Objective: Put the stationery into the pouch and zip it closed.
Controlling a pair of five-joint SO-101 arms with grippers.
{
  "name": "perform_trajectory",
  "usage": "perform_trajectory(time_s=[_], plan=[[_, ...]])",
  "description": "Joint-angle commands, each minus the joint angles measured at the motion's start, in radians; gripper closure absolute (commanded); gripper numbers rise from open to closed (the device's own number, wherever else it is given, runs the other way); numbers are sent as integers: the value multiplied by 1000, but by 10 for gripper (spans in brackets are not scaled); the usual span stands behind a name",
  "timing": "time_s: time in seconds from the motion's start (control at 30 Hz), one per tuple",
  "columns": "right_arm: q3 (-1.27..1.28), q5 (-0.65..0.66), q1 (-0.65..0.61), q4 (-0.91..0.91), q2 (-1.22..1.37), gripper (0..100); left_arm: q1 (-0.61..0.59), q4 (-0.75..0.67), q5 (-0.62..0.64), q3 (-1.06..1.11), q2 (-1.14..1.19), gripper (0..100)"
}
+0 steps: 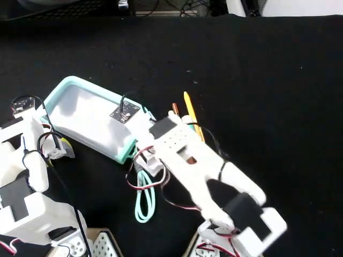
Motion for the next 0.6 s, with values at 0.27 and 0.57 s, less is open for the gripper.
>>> perform_trajectory(time_s=[0.27,0.57], plan=[[16,-215,-158,-201,1,759,-42,-9,17,-27,3,762],[-65,-256,-157,-227,229,761,-42,-9,17,-25,3,762]])
